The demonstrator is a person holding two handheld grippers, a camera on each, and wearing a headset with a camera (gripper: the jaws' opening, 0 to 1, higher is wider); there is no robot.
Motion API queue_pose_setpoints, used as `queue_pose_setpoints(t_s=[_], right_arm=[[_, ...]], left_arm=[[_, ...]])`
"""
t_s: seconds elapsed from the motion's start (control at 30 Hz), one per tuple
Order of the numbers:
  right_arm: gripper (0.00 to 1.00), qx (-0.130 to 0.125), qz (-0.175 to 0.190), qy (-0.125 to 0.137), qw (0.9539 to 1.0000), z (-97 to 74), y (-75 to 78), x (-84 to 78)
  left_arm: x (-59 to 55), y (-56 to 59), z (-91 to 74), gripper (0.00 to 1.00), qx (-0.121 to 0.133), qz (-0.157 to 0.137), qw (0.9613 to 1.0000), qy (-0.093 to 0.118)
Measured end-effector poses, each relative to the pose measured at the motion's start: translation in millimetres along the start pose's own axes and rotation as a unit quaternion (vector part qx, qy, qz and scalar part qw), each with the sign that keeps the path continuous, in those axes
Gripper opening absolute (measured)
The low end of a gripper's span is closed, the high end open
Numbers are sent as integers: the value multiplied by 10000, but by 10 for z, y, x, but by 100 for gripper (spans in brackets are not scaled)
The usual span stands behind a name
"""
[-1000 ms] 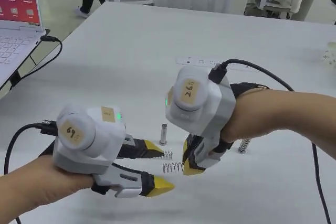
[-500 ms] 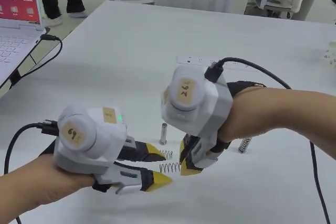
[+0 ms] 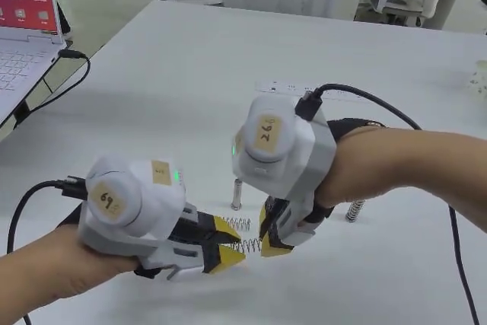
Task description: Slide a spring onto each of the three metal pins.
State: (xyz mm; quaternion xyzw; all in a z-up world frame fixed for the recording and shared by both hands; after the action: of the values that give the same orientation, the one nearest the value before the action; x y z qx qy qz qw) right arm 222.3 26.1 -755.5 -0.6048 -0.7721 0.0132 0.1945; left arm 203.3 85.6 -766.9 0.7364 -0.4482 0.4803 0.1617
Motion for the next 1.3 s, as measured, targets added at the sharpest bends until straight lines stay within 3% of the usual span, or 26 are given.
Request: queue_pose_setpoints(t_s=[0.4, 0.87, 1.3], right_arm=[[9, 7, -17, 82, 10000, 11, -11, -4], [10, 45, 80, 115, 9999, 80, 2, -93], [9, -34, 73, 302, 9995, -39, -16, -42]], left_arm=[[12, -3, -12, 2, -12, 13, 10000, 10], [106, -9, -62, 2, 3, -124, 9995, 282], [90, -20, -50, 2, 41, -147, 9995, 286]])
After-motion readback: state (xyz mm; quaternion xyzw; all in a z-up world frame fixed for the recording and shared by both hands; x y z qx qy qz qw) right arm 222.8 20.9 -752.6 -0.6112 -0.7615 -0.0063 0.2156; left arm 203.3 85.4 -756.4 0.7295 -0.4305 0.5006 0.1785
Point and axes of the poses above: the centre of the closed fingertips' face, and the gripper's own axes: z roughly forward along the fingers, y roughly to its right, x roughly out of its top, the point moved 5 cm from there along -z, roughly backward along the fingers, and after that the axes turned 15 degrees about x, right-handed, at the moved point
